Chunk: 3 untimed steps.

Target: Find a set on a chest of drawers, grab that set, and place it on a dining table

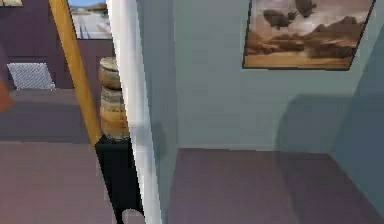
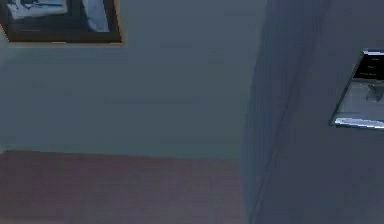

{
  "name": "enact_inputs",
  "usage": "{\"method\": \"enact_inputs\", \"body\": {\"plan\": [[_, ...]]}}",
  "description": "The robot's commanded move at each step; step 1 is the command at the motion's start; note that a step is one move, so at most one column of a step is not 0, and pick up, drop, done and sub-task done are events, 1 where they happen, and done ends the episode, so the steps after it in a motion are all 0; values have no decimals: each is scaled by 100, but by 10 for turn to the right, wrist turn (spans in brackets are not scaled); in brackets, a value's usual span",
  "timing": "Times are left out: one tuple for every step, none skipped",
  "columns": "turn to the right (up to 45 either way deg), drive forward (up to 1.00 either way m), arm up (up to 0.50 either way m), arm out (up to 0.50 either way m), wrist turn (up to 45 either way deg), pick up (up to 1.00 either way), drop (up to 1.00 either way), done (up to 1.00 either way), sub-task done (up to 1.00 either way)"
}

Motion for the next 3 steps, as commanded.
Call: {"method": "enact_inputs", "body": {"plan": [[450,0,0,0,0,0,0,0,0],[30,0,0,0,0,0,0,0,0],[0,5,0,0,0,0,0,0,0]]}}
